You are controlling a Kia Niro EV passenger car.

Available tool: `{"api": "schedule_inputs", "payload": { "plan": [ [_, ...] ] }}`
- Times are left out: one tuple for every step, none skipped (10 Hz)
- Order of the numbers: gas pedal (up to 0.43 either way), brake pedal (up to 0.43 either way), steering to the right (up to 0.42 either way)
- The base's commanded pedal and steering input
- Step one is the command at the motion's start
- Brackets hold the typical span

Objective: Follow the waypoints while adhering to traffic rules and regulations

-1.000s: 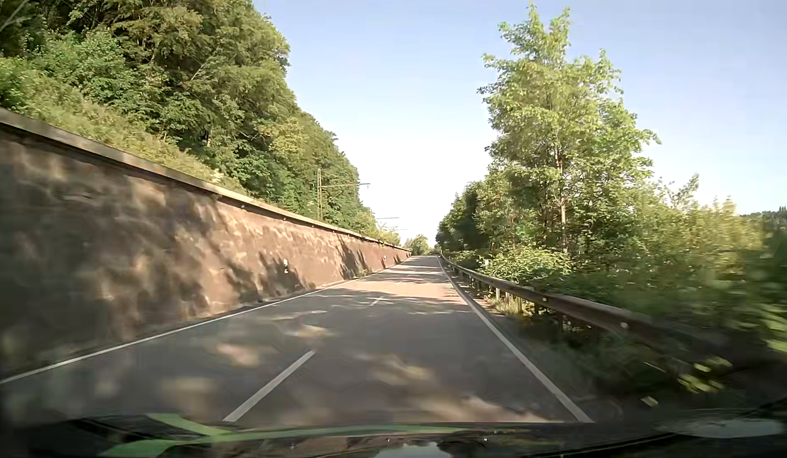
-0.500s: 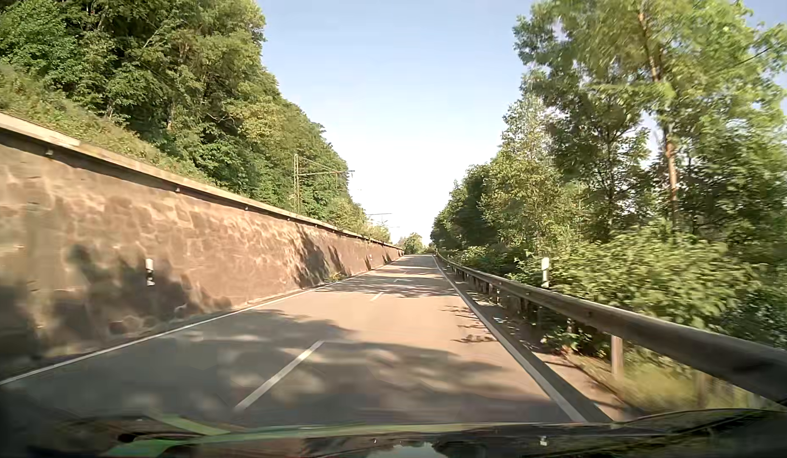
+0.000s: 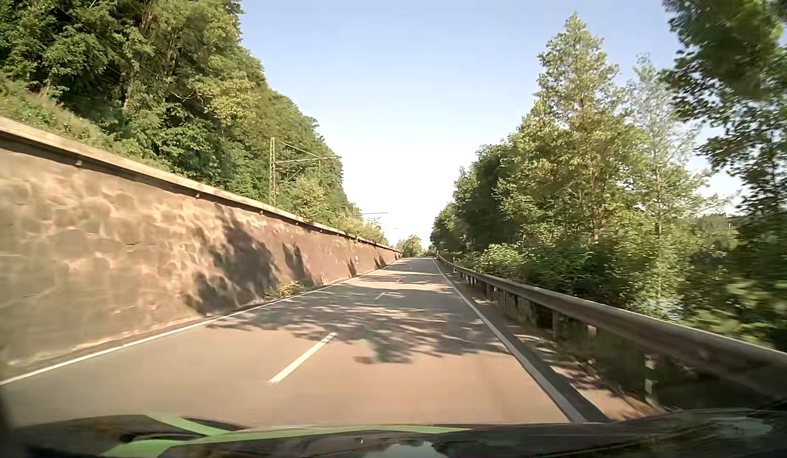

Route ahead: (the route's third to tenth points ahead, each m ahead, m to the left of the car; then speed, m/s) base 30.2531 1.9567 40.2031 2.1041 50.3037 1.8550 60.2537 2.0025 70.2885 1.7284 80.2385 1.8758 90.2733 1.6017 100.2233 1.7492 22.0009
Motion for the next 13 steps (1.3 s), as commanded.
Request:
{"api": "schedule_inputs", "payload": {
  "plan": [
    [0.228, 0.0, -0.001],
    [0.24, 0.0, -0.001],
    [0.24, 0.0, -0.002],
    [0.24, 0.0, -0.003],
    [0.24, 0.0, -0.002],
    [0.24, 0.0, -0.003],
    [0.24, 0.0, -0.003],
    [0.24, 0.0, -0.003],
    [0.248, 0.0, -0.003],
    [0.248, 0.0, -0.003],
    [0.248, 0.0, -0.002],
    [0.248, 0.0, -0.002],
    [0.248, 0.0, -0.002]
  ]
}}
